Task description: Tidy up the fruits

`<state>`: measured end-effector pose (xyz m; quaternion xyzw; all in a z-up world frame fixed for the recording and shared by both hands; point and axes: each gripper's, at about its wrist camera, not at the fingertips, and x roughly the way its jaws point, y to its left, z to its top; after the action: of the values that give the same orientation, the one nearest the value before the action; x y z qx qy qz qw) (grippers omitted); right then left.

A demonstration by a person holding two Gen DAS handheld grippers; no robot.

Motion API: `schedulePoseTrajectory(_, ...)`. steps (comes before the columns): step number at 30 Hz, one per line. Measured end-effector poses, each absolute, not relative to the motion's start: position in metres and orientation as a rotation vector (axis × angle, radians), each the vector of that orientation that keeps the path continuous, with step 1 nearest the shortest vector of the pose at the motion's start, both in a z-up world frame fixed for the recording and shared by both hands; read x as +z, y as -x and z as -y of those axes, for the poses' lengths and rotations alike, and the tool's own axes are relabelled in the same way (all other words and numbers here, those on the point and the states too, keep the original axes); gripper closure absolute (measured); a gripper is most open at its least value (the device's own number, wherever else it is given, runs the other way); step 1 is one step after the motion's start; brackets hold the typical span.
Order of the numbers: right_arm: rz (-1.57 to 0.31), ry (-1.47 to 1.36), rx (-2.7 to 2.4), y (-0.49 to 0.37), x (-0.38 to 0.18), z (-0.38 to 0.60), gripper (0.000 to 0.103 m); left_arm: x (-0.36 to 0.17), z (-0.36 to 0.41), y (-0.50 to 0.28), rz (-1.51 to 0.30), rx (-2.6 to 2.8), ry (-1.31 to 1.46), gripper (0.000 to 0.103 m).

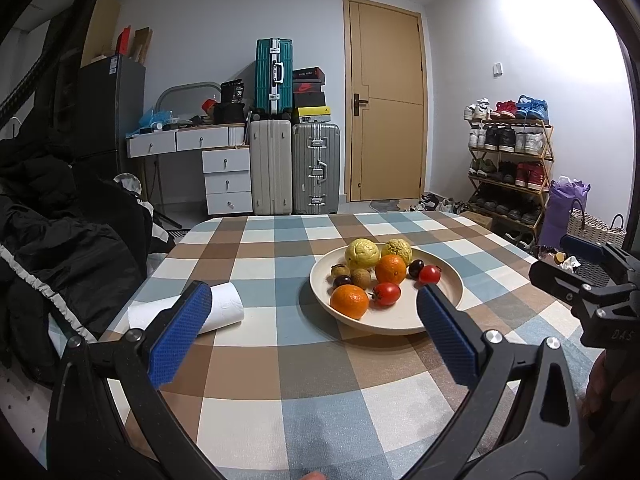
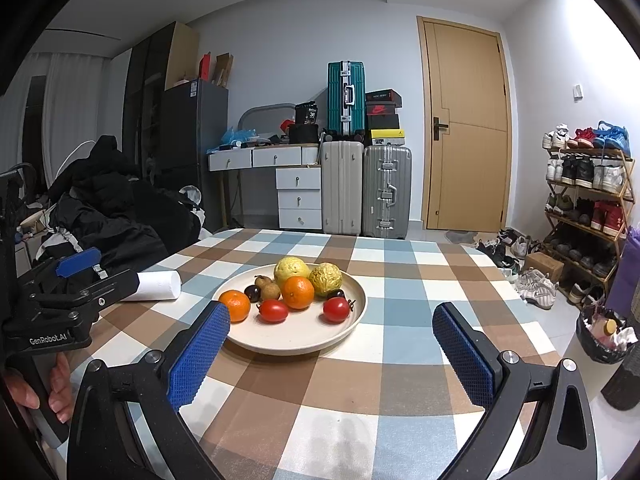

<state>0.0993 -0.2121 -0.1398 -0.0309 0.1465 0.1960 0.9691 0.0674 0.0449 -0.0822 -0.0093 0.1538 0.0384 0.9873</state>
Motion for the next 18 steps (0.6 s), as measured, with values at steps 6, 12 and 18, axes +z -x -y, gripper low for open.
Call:
schedulePoseTrajectory(6,-0.324,0.052,0.406,-0.1046,-0.1411,0.2128,0.0,-0.0812,-0.0442,-0.0658,-0.307,0.077,0.018,0.001)
schedulePoseTrajectory(12,-0.32,0.048,0.404,-0.105,-0.1407,0.2139,0.0,-0.0817,-0.0436,-0.0666,-0.307,0.077,0.018,0.001)
schedulePoseTrajectory(18,-0.294,0.055,0.388,-0.1001,-0.138,0.2147,0.0,-0.0818,-0.0438,-0.0666,-0.307,0.079,0.019,0.001)
